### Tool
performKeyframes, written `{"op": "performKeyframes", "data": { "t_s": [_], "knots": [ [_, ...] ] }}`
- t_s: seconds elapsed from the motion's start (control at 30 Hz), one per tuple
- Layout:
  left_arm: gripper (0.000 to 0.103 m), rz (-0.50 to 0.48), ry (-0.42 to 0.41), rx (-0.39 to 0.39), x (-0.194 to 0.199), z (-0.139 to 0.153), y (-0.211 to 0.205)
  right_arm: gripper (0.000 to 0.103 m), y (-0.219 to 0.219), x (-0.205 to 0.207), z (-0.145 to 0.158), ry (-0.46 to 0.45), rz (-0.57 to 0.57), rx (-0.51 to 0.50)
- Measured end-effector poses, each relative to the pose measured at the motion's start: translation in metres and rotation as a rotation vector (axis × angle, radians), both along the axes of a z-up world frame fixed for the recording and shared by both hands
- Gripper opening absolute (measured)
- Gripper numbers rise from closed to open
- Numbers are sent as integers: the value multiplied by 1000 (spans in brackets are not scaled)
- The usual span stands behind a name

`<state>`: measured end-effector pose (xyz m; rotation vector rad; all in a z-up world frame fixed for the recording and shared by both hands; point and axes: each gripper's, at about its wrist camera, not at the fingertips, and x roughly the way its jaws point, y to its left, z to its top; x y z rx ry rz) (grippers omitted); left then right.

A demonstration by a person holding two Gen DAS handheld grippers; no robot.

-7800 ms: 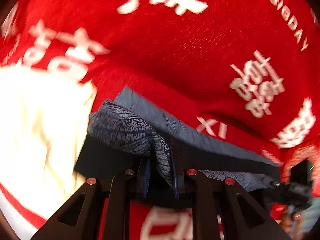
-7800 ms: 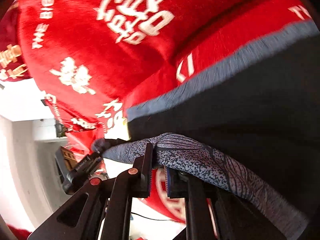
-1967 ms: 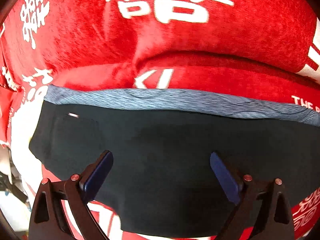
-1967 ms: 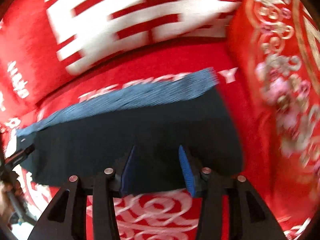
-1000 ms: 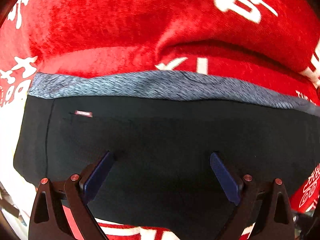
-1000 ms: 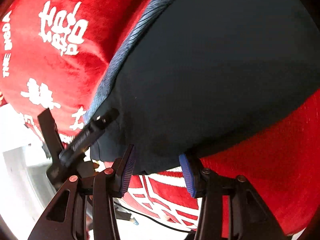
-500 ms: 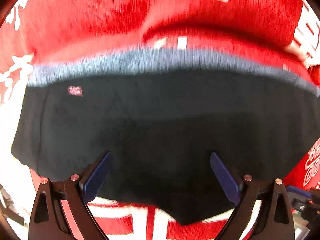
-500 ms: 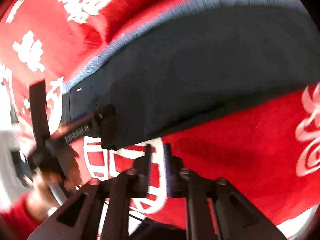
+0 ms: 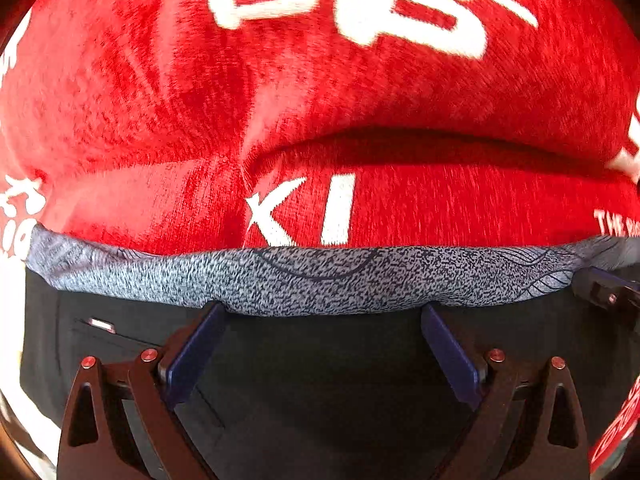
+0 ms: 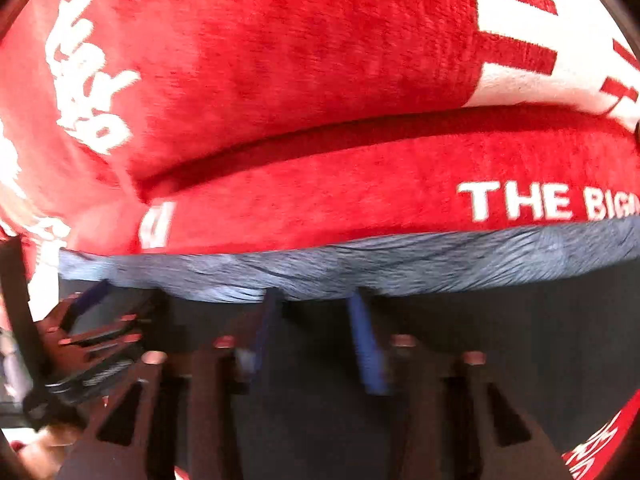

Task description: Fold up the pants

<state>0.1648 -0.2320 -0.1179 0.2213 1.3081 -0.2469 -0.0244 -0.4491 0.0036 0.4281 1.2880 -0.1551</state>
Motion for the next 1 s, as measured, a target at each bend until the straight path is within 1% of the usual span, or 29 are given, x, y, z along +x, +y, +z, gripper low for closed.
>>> {"op": "performKeyframes", "data": {
  "t_s": [0.03,0.1,0.17,0.2,0.27,0.33,0.37,0.4,0.43,0.47,0.5,0.57,0.6,0.67,0.7,0.8,0.83,0.87,0.97,1.0],
  "knots": [
    [103,5,10,-11,1,-2,3,8,-5,1,0,-5,-12,-16],
    [103,26,50,-50,5,-5,10,8,-16,-4,1,4,-64,-68],
    [103,45,70,-49,3,-4,20,8,-26,-10,5,16,-102,-50],
    [103,42,68,-35,1,-2,23,13,-25,-14,9,15,-98,-51],
    [103,16,53,-15,-11,13,23,19,-18,-29,19,15,-60,-84],
    [103,-2,53,-27,-30,19,25,34,-3,-56,28,-2,-24,-104],
    [103,-15,57,-27,-45,21,27,39,6,-70,28,1,-6,-114],
    [103,-28,67,-10,-58,17,28,43,17,-87,22,29,23,-129],
    [103,-37,79,8,-67,13,29,43,24,-99,15,58,41,-137],
    [103,-35,82,13,-80,7,31,43,32,-114,10,58,53,-162],
    [103,-9,57,-8,-87,10,36,43,39,-124,15,12,61,-206],
    [103,3,71,-17,-96,9,40,43,49,-133,15,17,74,-245],
    [103,4,62,-16,-100,10,41,43,52,-134,16,15,64,-252],
    [103,-6,46,0,-101,8,40,43,53,-137,16,19,35,-235],
    [103,-8,40,8,-107,9,39,43,52,-136,16,21,21,-228],
    [103,-23,33,32,-116,13,33,43,50,-142,17,20,20,-255],
    [103,-29,29,36,-130,20,24,44,49,-141,17,16,17,-263],
    [103,-39,24,39,-133,22,21,44,48,-139,17,14,10,-263],
    [103,-55,22,40,-131,19,18,49,42,-135,15,1,-26,-228],
    [103,-62,19,42,-132,20,17,53,41,-136,15,-7,-32,-211]
  ]
}}
